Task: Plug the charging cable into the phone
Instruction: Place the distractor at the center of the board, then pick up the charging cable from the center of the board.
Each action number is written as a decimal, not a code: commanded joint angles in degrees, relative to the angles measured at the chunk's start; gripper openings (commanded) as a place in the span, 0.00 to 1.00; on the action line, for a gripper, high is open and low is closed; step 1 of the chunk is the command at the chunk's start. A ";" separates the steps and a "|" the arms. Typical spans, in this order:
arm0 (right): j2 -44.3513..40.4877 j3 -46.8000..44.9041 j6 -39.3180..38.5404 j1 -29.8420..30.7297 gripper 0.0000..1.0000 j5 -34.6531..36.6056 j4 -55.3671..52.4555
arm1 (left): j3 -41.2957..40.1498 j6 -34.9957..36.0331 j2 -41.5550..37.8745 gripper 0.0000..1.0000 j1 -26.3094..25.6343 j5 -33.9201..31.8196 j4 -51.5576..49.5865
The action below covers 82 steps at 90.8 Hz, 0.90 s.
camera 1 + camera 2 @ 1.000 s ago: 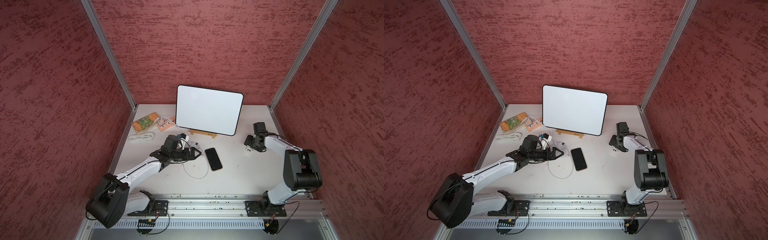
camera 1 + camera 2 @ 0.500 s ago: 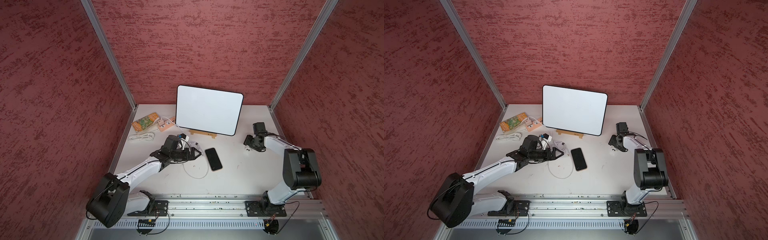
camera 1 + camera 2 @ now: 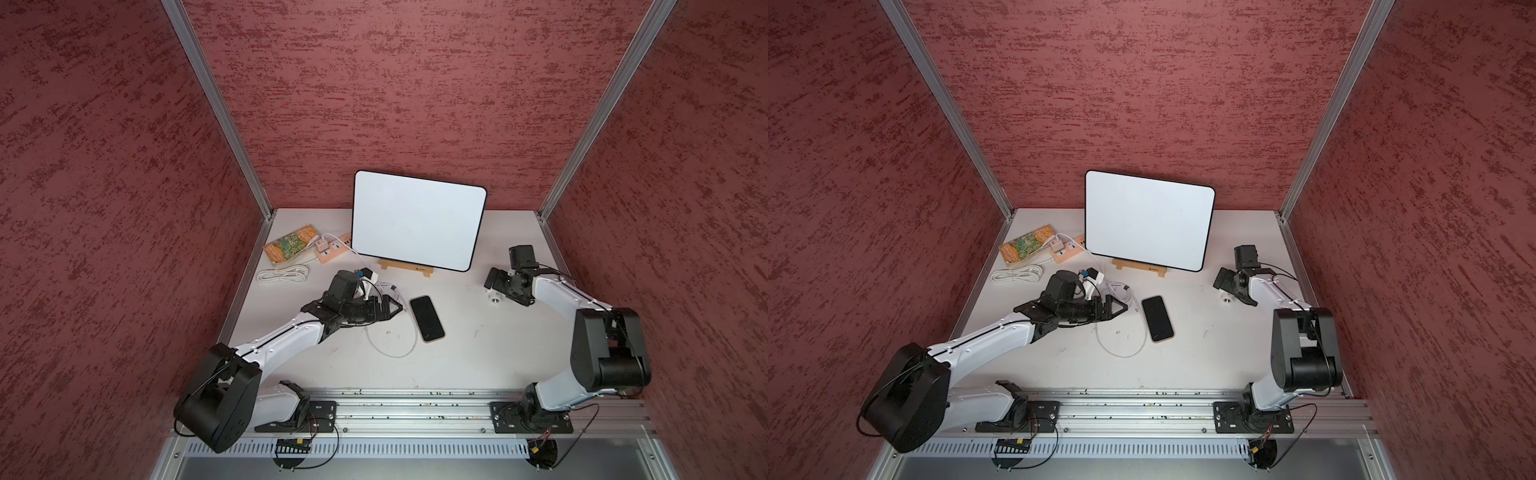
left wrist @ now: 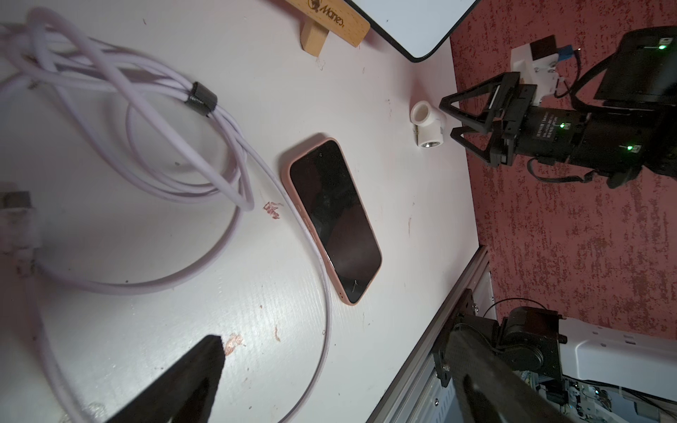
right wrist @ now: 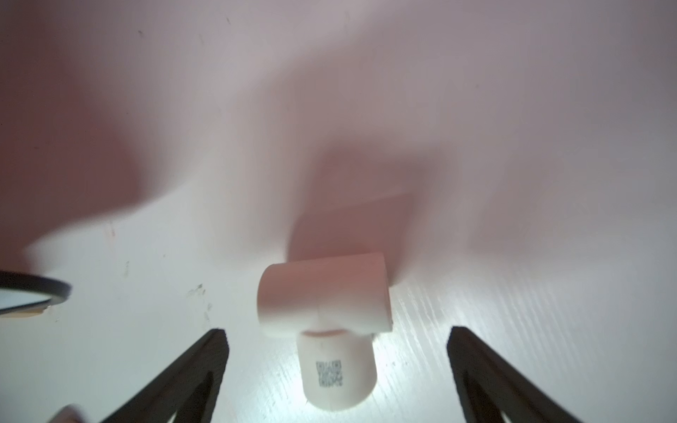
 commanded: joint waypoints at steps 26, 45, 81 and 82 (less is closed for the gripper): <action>-10.42 5.46 -4.37 19.02 0.98 -5.93 -9.27 | 2.60 -2.36 -0.69 1.00 2.03 -2.89 -4.11; -7.25 6.50 -5.20 32.85 0.96 -4.34 -9.24 | 1.16 -2.78 -5.92 1.00 3.65 -6.35 -8.70; 5.47 11.60 -6.28 46.79 0.89 -6.69 1.47 | -3.81 -5.34 -14.40 0.99 10.31 -9.59 -10.72; 5.69 11.74 -6.06 47.06 0.89 -6.52 1.49 | -3.92 -5.33 -14.42 0.99 10.45 -9.53 -10.72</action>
